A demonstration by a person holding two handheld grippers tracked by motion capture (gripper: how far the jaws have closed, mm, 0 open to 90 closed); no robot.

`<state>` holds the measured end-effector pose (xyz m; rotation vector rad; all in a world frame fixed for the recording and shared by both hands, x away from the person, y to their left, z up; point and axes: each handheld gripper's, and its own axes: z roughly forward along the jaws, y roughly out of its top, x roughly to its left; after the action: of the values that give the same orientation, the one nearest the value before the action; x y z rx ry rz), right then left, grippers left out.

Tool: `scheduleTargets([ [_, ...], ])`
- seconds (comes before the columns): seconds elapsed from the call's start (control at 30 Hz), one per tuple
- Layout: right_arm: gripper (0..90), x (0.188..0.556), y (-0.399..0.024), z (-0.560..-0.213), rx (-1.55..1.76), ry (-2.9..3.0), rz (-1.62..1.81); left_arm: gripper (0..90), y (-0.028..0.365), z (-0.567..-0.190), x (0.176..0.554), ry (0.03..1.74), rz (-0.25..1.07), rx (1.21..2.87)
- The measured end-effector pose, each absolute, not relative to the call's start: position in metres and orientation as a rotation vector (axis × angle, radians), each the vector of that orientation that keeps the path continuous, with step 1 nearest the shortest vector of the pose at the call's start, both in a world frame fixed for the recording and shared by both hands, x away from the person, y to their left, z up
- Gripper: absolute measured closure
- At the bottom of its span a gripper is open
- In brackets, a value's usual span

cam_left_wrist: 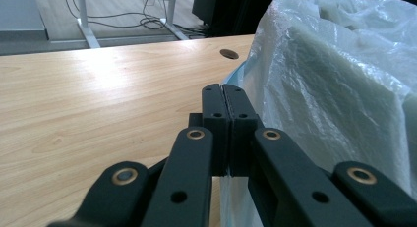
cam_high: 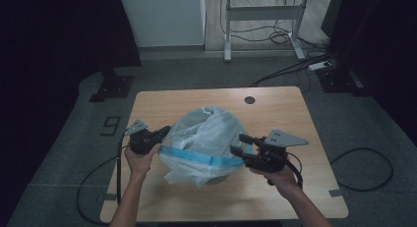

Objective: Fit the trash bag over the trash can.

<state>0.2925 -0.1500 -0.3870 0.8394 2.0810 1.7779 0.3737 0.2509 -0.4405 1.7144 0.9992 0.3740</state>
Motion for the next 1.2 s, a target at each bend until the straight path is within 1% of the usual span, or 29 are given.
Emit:
scheduleTargets([
  [0.03, 42.7, 0.293, -0.15, -0.387, 0.839, 2.081, 1.778, 88.5, 0.251, -0.441, 0.374, 0.999, 0.374, 1.714],
  [0.13, 39.2, 0.282, -0.121, -0.388, 0.711, 2.179, 1.792, 88.4, 0.25, -0.441, 0.374, 0.996, 0.372, 1.714],
  [0.3, 39.1, 0.274, -0.101, -0.391, 0.612, 2.237, 1.781, 88.3, 0.25, -0.441, 0.373, 0.994, 0.379, 1.712],
  [0.37, 46.1, 0.269, -0.09, -0.397, 0.536, 2.227, 1.681, 88.2, 0.25, -0.44, 0.372, 0.991, 0.384, 1.711],
  [0.4, 46.1, 0.269, -0.09, -0.397, 0.536, 2.227, 1.681, 88.2, 0.25, -0.44, 0.372, 0.991, 0.384, 1.711],
  [0.43, 57.9, 0.263, -0.086, -0.402, 0.471, 2.213, 1.647, 88.2, 0.25, -0.44, 0.371, 0.993, 0.387, 1.704],
  [0.5, 66.3, 0.257, -0.084, -0.404, 0.435, 2.188, 1.618, 88.1, 0.251, -0.441, 0.37, 0.995, 0.389, 1.702],
  [0.53, 66.3, 0.257, -0.084, -0.404, 0.435, 2.188, 1.618, 88.1, 0.251, -0.441, 0.37, 0.995, 0.389, 1.702],
  [0.57, 69.5, 0.253, -0.083, -0.405, 0.428, 2.166, 1.613, 88.1, 0.252, -0.441, 0.369, 0.997, 0.388, 1.699],
  [0.6, 74.7, 0.247, -0.084, -0.407, 0.415, 2.145, 1.623, 88.0, 0.252, -0.441, 0.369, 0.997, 0.387, 1.699],
  [0.67, 79.4, 0.242, -0.085, -0.41, 0.413, 2.142, 1.628, 88.0, 0.252, -0.44, 0.368, 0.996, 0.388, 1.702],
  [0.8, 85.3, 0.232, -0.088, -0.422, 0.404, 2.148, 1.628, 88.0, 0.253, -0.441, 0.366, 0.995, 0.39, 1.71],
  [0.87, 88.2, 0.232, -0.092, -0.436, 0.428, 2.181, 1.611, 88.1, 0.254, -0.442, 0.366, 1.002, 0.386, 1.714],
  [1.1, 88.5, 0.246, -0.1, -0.471, 0.535, 2.227, 1.569, 88.1, 0.253, -0.445, 0.366, 1.007, 0.384, 1.733],
  [1.2, 88.8, 0.251, -0.105, -0.479, 0.572, 2.218, 1.574, 88.1, 0.252, -0.445, 0.366, 1.008, 0.385, 1.735],
])
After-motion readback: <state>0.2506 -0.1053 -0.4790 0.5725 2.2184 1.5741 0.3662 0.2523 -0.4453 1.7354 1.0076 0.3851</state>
